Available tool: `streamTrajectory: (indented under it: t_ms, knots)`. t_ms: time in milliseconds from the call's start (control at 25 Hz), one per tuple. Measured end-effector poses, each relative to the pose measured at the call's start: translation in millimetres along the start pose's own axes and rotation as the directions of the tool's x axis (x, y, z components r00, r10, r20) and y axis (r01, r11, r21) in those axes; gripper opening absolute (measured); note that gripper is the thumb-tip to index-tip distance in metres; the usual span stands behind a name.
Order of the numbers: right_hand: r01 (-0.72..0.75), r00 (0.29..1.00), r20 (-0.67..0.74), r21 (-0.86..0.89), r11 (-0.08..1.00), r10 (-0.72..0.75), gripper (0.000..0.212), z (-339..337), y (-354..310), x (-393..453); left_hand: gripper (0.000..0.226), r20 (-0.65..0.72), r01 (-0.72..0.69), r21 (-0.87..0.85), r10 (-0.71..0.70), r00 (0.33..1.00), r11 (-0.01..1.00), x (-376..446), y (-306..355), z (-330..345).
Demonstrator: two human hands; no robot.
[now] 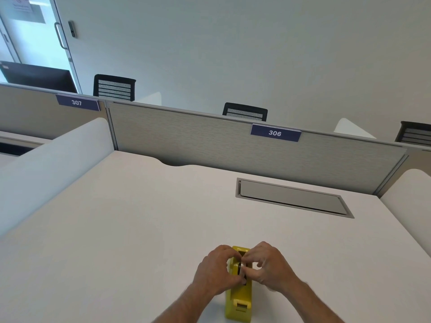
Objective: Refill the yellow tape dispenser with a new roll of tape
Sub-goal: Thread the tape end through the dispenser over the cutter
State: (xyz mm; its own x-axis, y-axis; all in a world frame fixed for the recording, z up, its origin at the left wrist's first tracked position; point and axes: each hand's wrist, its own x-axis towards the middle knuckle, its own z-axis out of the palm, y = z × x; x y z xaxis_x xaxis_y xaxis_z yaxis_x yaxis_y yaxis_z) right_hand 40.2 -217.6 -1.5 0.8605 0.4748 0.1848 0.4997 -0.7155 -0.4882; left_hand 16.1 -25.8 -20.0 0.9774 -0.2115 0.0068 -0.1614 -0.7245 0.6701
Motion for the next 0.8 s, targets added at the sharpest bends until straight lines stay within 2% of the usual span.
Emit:
streamTrajectory:
  t_ms: [360,800]
  knots:
    - [-0.013,0.999,-0.041,0.057,0.998,0.016,0.022,-0.3,-1.6,1.0,0.059,0.010,0.016,-0.004,-0.016,1.000,1.000,0.7,-0.5,-0.3]
    - [-0.041,0.998,-0.035,0.054,0.998,0.043,0.016,-1.1,-5.1,-1.0,0.059,0.000,0.036,-0.036,-0.036,0.999,0.999,-0.3,2.0,0.1]
